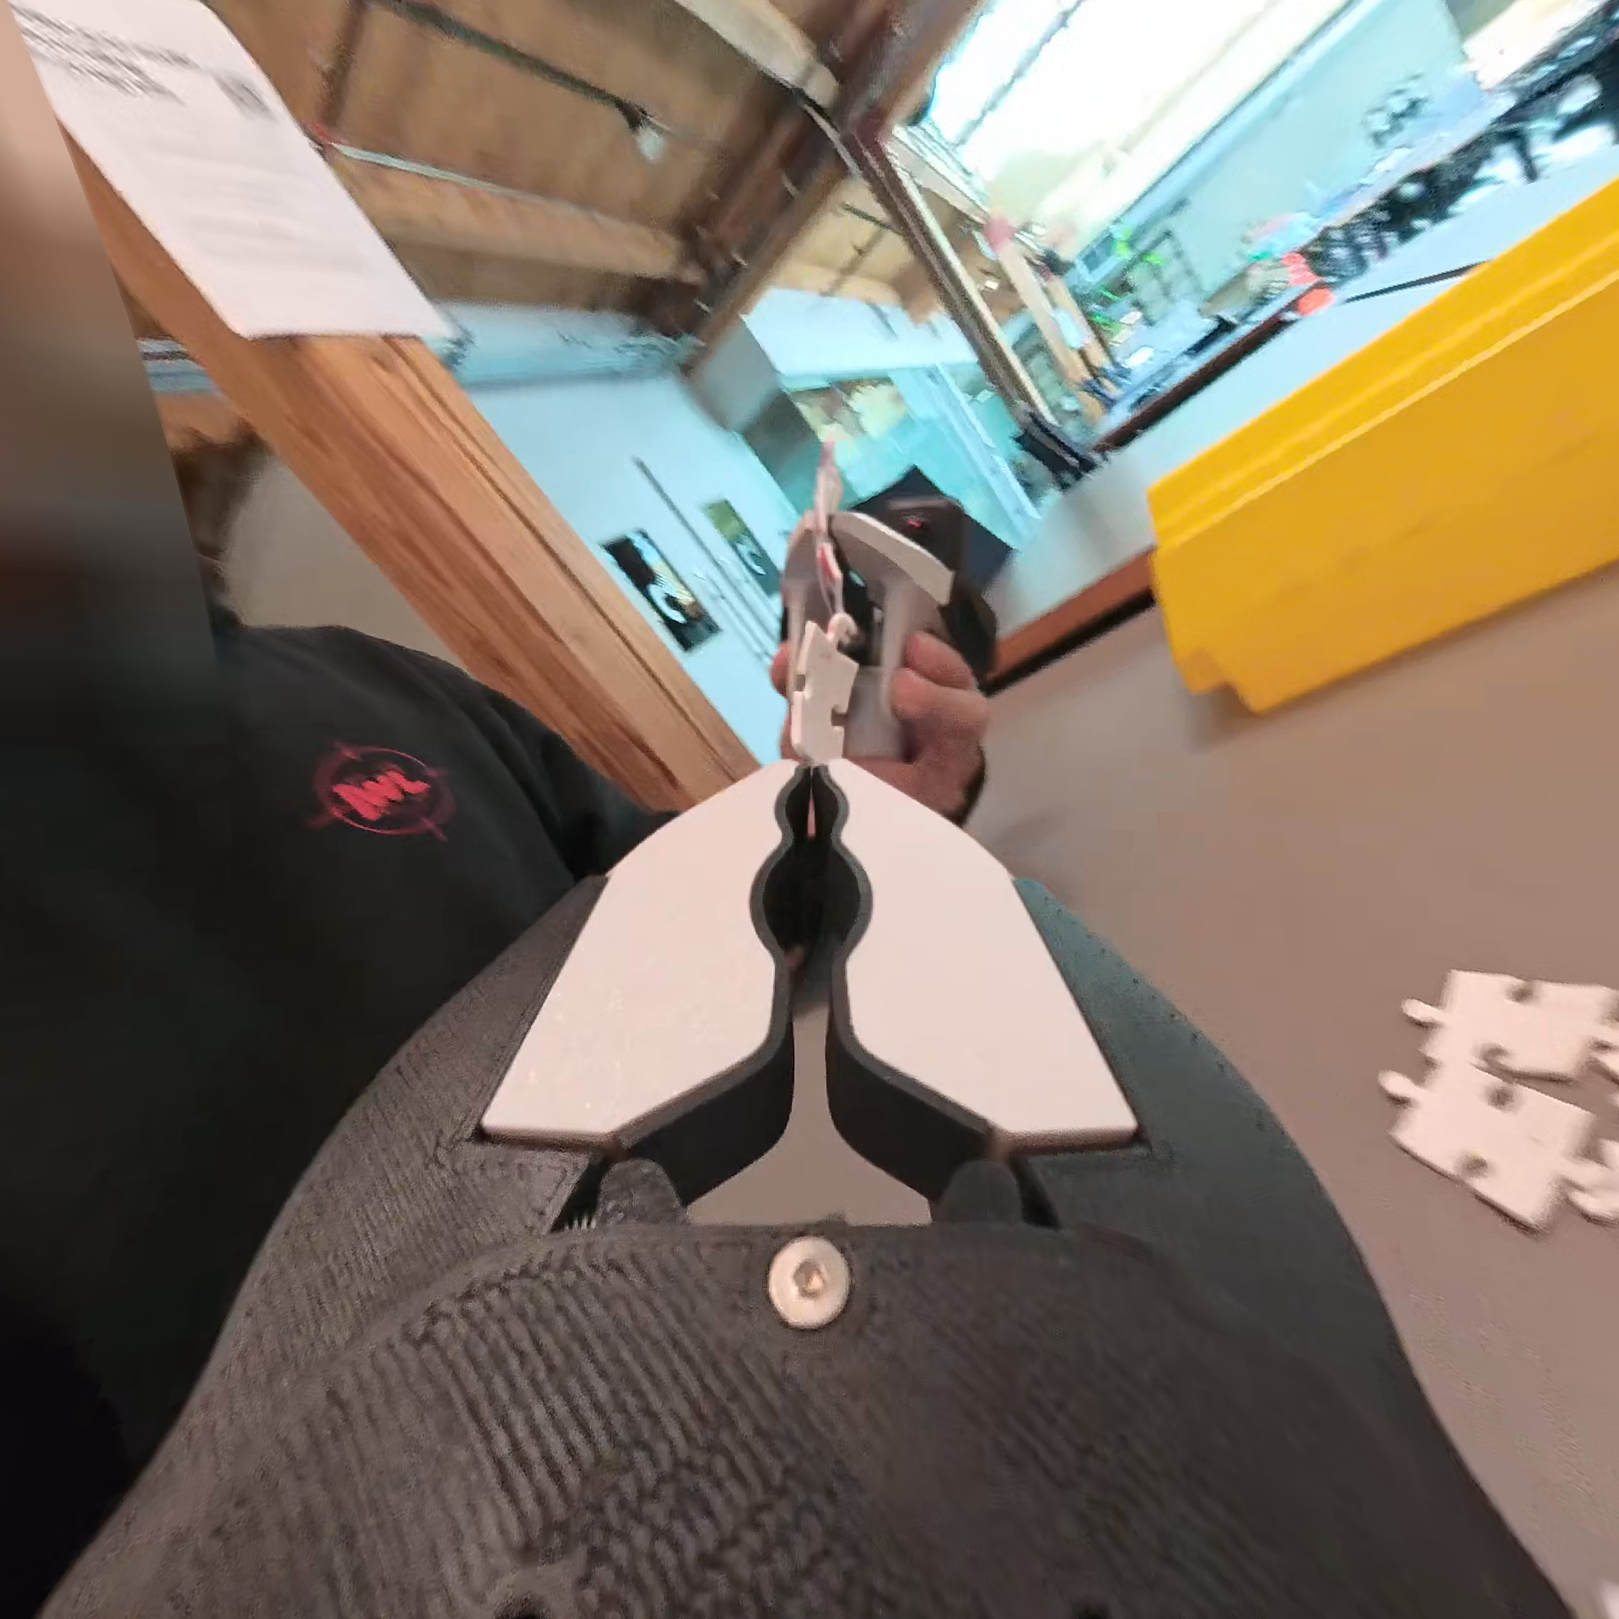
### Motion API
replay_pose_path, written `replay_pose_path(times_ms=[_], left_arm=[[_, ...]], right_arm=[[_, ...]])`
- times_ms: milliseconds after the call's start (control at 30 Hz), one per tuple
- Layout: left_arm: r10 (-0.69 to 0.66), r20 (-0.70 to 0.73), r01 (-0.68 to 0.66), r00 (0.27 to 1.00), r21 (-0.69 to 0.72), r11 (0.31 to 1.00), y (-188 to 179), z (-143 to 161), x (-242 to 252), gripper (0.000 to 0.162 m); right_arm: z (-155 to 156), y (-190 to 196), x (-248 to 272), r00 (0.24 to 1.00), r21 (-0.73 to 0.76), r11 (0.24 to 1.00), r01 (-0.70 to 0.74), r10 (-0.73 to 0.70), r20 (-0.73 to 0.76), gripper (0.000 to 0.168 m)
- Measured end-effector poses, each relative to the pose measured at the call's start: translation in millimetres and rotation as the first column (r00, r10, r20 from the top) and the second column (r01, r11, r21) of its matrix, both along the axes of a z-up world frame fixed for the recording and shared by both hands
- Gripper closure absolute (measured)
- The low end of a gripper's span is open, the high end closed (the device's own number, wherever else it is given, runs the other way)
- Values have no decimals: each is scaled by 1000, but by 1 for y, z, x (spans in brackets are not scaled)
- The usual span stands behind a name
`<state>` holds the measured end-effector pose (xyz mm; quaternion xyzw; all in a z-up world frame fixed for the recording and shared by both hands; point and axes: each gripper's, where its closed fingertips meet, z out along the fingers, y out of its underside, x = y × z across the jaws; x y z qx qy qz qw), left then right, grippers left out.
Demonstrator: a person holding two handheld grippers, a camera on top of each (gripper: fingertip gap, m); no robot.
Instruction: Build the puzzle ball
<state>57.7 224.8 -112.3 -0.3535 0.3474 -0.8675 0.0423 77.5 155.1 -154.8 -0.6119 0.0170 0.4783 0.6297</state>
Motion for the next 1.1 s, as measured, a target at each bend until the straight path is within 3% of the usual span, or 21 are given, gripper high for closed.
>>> replay_pose_path(times_ms=[200,433,967,1100], left_arm=[[-36,6,36,999,-162,986,-4,8,5,161],[-40,-13,34,999,-283,958,1,11,9,161],[145,7,-129,989,-412,902,3,17,19,161],[118,12,-103,993,-408,907,-6,18,21,161]], right_arm=[[10,6,-6,989,61,998,-32,40,-144,167],[13,7,-7,979,128,992,-5,31,-200,167],[21,19,-16,929,237,969,71,23,-370,167],[11,24,-20,953,178,980,87,-30,-303,167]])
